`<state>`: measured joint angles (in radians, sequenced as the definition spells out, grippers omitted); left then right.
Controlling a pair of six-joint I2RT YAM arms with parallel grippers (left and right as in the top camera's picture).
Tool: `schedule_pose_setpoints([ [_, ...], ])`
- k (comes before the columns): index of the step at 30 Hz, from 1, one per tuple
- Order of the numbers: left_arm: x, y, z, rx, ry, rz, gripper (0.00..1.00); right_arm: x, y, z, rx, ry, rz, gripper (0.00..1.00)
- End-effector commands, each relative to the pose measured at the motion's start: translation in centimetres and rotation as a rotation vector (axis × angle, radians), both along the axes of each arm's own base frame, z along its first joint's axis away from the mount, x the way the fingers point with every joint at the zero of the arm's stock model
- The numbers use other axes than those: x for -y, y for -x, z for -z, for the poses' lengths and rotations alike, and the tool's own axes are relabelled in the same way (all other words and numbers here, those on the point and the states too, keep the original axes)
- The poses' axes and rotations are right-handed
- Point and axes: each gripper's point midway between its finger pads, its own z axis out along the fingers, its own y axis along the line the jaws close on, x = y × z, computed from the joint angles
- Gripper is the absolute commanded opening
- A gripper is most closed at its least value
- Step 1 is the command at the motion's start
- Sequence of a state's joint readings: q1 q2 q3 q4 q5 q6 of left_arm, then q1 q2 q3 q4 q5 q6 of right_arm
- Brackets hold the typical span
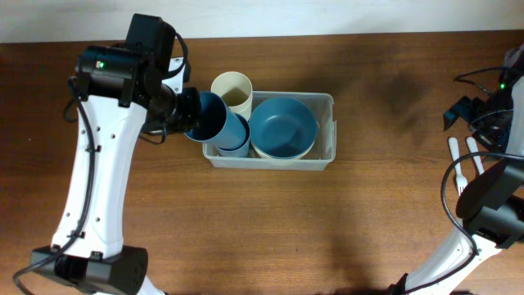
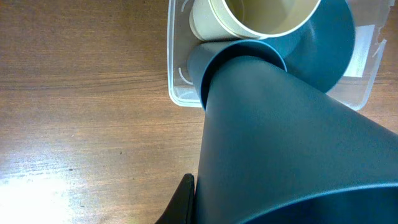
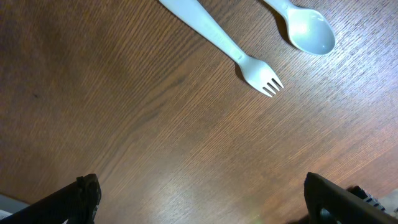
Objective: Pack container
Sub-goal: 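Lower the blue cup into the first blue cup, nesting it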
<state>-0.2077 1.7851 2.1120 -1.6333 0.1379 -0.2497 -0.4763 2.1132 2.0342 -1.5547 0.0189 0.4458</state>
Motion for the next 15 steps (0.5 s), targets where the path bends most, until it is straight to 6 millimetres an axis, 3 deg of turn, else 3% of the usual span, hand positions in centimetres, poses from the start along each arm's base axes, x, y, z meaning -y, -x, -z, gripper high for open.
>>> schedule_pose_setpoints([
  [1, -0.1, -0.5, 0.6, -0.003, -0.02, 0.011, 0.02, 0.2, 0.2, -0.4, 0.004, 0.016, 0.01, 0.99],
  [5, -0.3, -0.7, 0.9, -0.007, -0.035, 0.007, 0.02, 0.2, 0.2, -0.4, 0.003, 0.016, 0.01, 0.99],
  [7, -0.3, -0.8, 0.8, -0.003, -0.036, 0.007, 0.21, 0.2, 0.2, -0.4, 0.003, 0.016, 0.009, 0.99],
  [9, -0.4, -1.1, 0.8, 0.009, -0.041, 0.005, 0.47, 0.2, 0.2, -0.4, 0.003, 0.016, 0.01, 0.99],
  [10, -0.4, -1.2, 0.7, 0.016, -0.043, 0.004, 0.54, 0.2, 0.2, -0.4, 0.004, 0.016, 0.01, 0.99],
  [13, -0.4, -1.8, 0.6, 0.04, -0.044, 0.002, 0.62, 0.2, 0.2, -0.4, 0.003, 0.016, 0.01, 0.99],
  [15, -0.3, -2.0, 0.4, 0.051, -0.041, 0.002, 0.62, 0.2, 0.2, -0.4, 0.003, 0.016, 0.01, 0.99],
])
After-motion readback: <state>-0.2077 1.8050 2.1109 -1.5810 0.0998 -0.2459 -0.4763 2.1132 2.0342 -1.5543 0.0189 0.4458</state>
